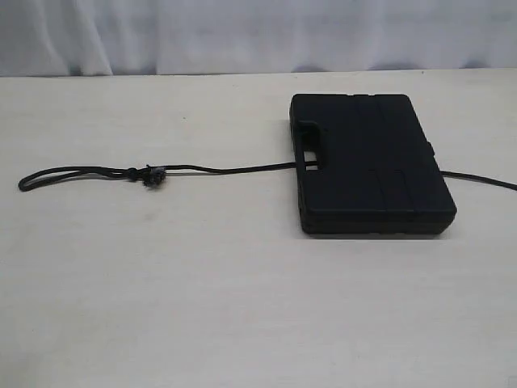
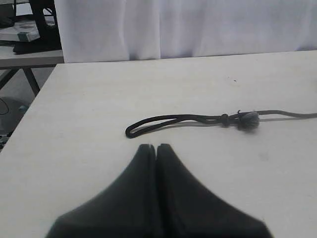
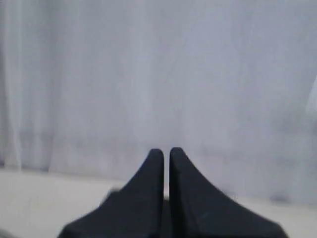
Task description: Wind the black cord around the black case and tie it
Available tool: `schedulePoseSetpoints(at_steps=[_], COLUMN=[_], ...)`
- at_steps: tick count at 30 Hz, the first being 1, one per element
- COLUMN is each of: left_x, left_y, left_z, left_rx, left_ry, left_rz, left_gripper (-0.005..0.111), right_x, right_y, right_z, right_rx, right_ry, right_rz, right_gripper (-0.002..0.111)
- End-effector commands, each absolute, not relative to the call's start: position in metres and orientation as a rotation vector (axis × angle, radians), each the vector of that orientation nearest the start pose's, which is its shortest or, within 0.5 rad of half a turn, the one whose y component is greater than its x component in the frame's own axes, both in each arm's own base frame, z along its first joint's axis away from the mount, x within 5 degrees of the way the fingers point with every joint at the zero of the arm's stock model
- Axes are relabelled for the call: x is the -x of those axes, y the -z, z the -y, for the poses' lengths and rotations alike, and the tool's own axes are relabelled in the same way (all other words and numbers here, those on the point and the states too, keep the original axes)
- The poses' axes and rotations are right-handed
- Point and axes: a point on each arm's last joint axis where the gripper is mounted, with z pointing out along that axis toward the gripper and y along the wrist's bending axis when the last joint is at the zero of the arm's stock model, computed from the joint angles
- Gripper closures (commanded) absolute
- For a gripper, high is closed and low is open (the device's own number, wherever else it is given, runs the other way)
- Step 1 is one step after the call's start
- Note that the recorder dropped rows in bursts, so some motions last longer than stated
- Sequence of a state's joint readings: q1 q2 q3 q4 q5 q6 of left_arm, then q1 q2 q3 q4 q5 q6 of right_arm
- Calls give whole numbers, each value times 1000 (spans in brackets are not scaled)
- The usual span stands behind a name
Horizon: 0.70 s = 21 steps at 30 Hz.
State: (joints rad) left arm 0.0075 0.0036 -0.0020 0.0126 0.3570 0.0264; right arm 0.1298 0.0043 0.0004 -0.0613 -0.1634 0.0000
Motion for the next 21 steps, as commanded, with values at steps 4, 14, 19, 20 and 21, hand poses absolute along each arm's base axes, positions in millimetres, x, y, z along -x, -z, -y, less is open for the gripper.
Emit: schedulePoseSetpoints(at_steps=[4, 14, 19, 20, 21], left_x=[-54, -54, -54, -54, -54], left_y=[-183, -183, -182, -182, -182], left_z=[0, 0, 0, 0, 0], left_rx=[-28, -28, -28, -28, -29], left_ry=[-23, -23, -23, -23, -25], left_rz=[-1822, -1822, -1825, -1826, -1826], left_gripper=[107, 107, 107, 107, 107], right_x=[-20, -29, -57, -65, -74], right_y=[-278, -347, -390, -395, -400], right_z=[-3, -4, -6, -7, -8], right_rx=[-42, -117, -110, -119, -125], right_ry=[-377, -435, -336, -326, -306], right_rz=[-650, -1060, -1346, -1413, -1499], right_gripper=[104, 91, 58, 54, 51])
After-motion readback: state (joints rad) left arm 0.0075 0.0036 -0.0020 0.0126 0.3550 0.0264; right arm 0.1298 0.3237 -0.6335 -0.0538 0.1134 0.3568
